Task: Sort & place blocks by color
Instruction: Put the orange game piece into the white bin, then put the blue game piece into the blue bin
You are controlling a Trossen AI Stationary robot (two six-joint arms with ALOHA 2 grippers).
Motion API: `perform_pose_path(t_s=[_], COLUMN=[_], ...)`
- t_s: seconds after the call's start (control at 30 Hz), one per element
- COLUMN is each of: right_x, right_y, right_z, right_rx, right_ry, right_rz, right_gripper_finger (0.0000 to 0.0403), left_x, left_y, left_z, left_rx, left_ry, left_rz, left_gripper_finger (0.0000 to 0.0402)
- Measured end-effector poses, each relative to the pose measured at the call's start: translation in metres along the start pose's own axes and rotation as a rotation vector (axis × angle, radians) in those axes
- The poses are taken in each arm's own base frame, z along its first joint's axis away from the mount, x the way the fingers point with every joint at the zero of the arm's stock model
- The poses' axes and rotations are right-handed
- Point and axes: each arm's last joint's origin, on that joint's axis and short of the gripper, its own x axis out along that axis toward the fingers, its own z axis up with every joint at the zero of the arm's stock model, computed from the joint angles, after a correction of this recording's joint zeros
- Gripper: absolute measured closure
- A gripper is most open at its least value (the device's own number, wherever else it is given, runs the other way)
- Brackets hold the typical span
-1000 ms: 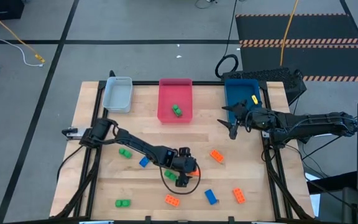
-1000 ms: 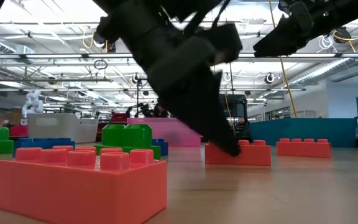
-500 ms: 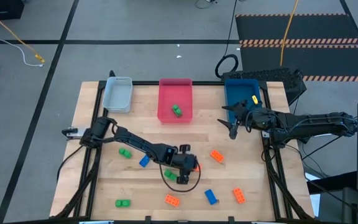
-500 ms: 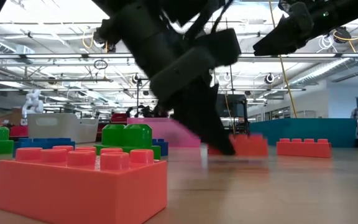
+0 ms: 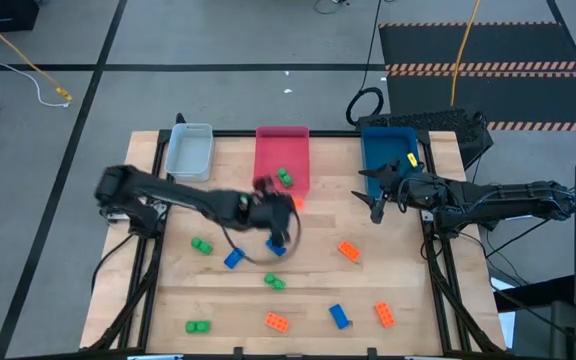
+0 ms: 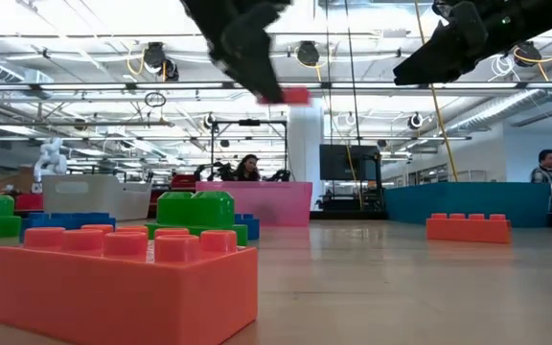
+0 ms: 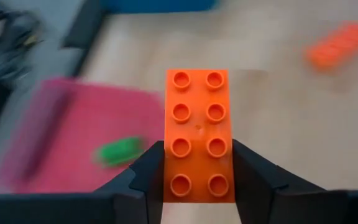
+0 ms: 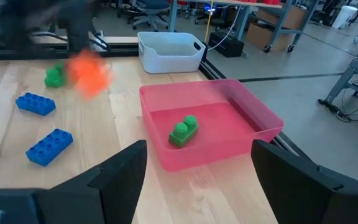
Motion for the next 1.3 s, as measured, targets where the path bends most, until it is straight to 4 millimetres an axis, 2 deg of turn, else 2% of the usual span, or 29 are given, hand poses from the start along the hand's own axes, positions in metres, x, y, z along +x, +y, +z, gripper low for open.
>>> perform_pose_path(t_s=[0.13, 0.27, 0.47, 0.63, 0.77, 0.97, 1.13, 1.3], right_x=[0.000, 0.000, 0.000, 0.000, 0.000, 0.000, 0.000, 0.000], right_y=[0.000, 0.000, 0.000, 0.000, 0.000, 0.000, 0.000, 0.000], right_z=[0.000, 0.000, -0.001, -0.004, -0.005, -0.005, -0.005, -0.005], right_rx=[0.011, 0.019, 0.018, 0.009, 0.019, 0.023, 0.022, 0.022], right_ry=[0.000, 0.003, 0.008, 0.038, 0.052, 0.052, 0.052, 0.052], right_rz=[0.000, 0.000, 0.003, 0.004, 0.004, 0.004, 0.004, 0.004], right_gripper_finger=[0.0118, 0.0118, 0.0118, 0.0118, 0.0118, 0.0118, 0.0118, 0.0118], left_x=[-0.021, -0.030, -0.021, -0.006, 0.005, 0.021, 0.028, 0.031], left_y=[0.059, 0.114, 0.187, 0.229, 0.253, 0.269, 0.271, 0.271], left_z=[0.000, -0.009, -0.040, -0.074, -0.109, -0.159, -0.181, -0.193], left_rx=[-0.118, -0.229, -0.354, -0.451, -0.546, -0.643, -0.716, -0.743], left_ry=[0.030, 0.093, 0.322, 0.473, 0.582, 0.693, 0.713, 0.736], left_rz=[0.133, 0.259, 0.424, 0.444, 0.446, 0.491, 0.461, 0.442], left_gripper_finger=[0.0263, 0.0263, 0.0263, 0.0263, 0.0263, 0.0261, 0.0195, 0.0139])
